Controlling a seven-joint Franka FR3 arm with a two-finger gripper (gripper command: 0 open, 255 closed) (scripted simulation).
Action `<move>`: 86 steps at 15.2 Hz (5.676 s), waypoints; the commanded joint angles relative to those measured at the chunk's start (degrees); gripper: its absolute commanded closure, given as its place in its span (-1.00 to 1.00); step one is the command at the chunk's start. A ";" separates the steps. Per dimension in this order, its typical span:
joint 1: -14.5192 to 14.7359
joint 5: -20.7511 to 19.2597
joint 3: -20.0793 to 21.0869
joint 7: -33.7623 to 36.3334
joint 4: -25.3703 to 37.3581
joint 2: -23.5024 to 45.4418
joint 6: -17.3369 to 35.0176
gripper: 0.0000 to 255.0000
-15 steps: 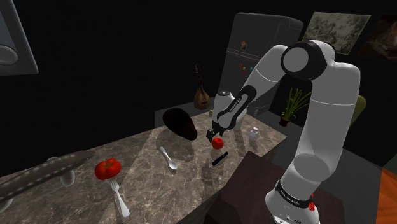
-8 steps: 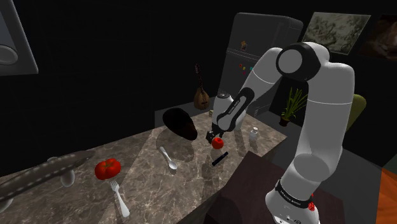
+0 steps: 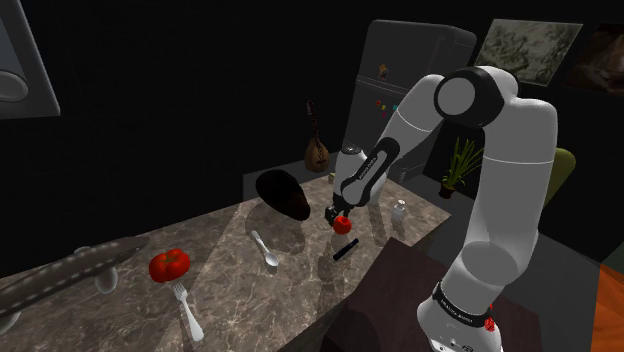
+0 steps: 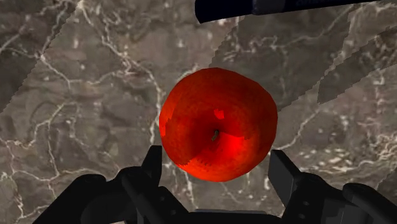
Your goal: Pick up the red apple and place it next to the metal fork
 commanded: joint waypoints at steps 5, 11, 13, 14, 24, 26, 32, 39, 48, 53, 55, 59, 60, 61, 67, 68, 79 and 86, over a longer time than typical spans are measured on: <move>0.00 -0.01 -0.01 0.02 -0.03 0.05 0.02 1.00; -0.43 1.19 0.71 -1.46 -0.75 -5.09 -4.40 1.00; -0.52 1.61 0.90 -1.94 -0.88 -6.75 -5.92 1.00; -0.55 1.82 0.98 -2.18 -0.92 -7.56 -6.69 1.00; -0.55 3.67 1.49 -4.33 -0.56 -15.17 -14.61 1.00; -0.51 3.98 1.55 -4.70 -0.32 -16.56 -16.23 1.00; -0.35 4.80 1.69 -5.70 0.74 -20.45 -21.14 1.00; 4.17 4.99 6.84 3.73 -1.25 -22.49 -22.45 1.00; 10.98 6.25 14.92 17.45 0.48 -21.55 -25.08 1.00; 14.65 6.44 19.08 24.98 3.86 -18.99 -26.95 1.00; 16.08 6.30 20.62 27.98 5.69 -17.59 -27.80 1.00; 19.02 5.62 23.34 33.92 10.11 -14.16 -29.73 1.00; 19.77 5.36 23.95 35.38 11.38 -13.18 -30.27 1.00; 20.52 5.08 24.54 36.83 12.71 -12.15 -30.83 1.00; 25.40 2.88 27.29 45.10 22.04 -5.10 -34.75 1.00; 26.30 2.46 27.62 46.38 23.83 -3.79 -35.51 1.00; 37.85 -2.09 29.08 57.61 48.76 13.20 -46.19 1.00; 46.95 -4.37 28.23 61.10 71.88 27.51 -55.62 1.00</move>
